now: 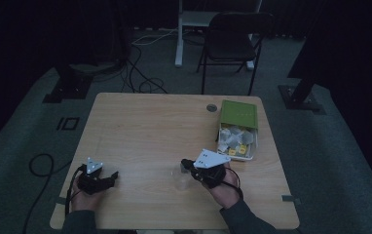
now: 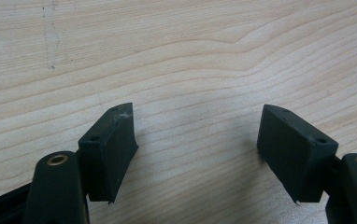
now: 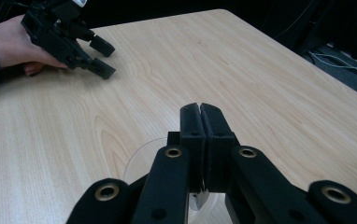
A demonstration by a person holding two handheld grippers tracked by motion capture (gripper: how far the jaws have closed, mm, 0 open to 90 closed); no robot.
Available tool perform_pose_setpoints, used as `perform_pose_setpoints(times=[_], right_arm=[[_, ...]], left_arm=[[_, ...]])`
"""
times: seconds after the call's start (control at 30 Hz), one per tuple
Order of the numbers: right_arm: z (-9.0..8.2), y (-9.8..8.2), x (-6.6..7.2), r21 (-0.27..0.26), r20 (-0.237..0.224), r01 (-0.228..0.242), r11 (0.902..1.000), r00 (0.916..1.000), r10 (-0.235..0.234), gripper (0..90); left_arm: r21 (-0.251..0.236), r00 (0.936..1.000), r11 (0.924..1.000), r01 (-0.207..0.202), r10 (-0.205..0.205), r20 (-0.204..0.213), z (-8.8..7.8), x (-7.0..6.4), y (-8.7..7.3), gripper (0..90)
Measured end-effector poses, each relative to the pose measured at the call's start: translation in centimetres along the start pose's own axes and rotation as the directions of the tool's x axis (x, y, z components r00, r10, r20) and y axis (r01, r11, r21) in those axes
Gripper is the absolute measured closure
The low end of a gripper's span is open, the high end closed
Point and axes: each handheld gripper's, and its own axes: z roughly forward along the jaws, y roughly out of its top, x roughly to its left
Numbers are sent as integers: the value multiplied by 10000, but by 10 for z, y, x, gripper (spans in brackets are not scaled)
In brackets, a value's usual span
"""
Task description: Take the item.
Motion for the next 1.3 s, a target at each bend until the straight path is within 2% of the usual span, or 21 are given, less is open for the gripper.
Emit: perform_pose_setpoints(times=[0.37, 0.4, 0.5, 0.9, 1.07, 1.3], right_arm=[[9, -4, 3, 198, -217, -8, 9998, 9998, 12, 884], [11, -6, 2, 72, -240, -250, 9997, 9994, 251, 706], [8, -6, -3, -223, -276, -665, 9975, 9974, 659, 663], [-5, -18, -14, -161, 270, -990, 9950, 9947, 994, 634], [-10, -27, -21, -101, 609, -1202, 9927, 9908, 1205, 635], [-18, -44, -32, 46, 1171, -1555, 9878, 9811, 1538, 642]], left_arm=[[2, 10000, 10000, 3, -3, 1, 0, 0, 0, 289], [3, 10000, 10000, 6, -6, 0, 0, 0, 0, 289], [2, 10000, 10000, 6, -6, 1, 0, 0, 0, 289], [14, 10000, 10000, 4, -4, 1, 0, 0, 0, 286], [14, 10000, 10000, -1, 1, 0, 0, 0, 0, 286], [14, 10000, 10000, 2, -2, -1, 0, 0, 0, 286]])
